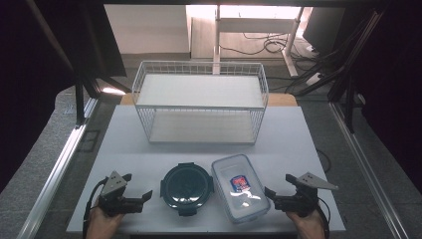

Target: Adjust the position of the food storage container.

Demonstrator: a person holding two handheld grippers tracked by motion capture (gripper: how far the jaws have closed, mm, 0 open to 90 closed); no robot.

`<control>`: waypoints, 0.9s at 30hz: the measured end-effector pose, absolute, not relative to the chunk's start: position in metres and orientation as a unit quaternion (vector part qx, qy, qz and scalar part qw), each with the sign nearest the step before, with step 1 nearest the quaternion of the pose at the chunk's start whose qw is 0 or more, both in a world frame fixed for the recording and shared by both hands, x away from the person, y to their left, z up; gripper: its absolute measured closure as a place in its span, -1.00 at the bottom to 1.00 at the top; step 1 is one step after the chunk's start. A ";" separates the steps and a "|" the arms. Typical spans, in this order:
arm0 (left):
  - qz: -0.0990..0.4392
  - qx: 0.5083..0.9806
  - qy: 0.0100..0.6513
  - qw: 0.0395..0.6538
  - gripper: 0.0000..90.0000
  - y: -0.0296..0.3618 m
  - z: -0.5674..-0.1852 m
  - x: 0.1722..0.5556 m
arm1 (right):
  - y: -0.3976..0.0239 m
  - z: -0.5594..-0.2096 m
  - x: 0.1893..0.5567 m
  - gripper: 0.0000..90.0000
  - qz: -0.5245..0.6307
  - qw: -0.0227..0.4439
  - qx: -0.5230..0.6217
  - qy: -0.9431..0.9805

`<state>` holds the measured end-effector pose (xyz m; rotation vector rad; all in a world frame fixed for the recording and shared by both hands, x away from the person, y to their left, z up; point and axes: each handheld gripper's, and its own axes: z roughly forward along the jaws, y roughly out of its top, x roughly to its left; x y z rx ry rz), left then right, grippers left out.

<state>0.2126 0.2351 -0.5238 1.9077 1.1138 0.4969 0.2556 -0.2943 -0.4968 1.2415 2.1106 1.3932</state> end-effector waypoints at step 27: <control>0.142 0.745 0.454 0.467 -0.77 0.235 -0.513 0.211 | -0.292 -0.493 0.254 -0.96 0.492 0.152 0.448 0.731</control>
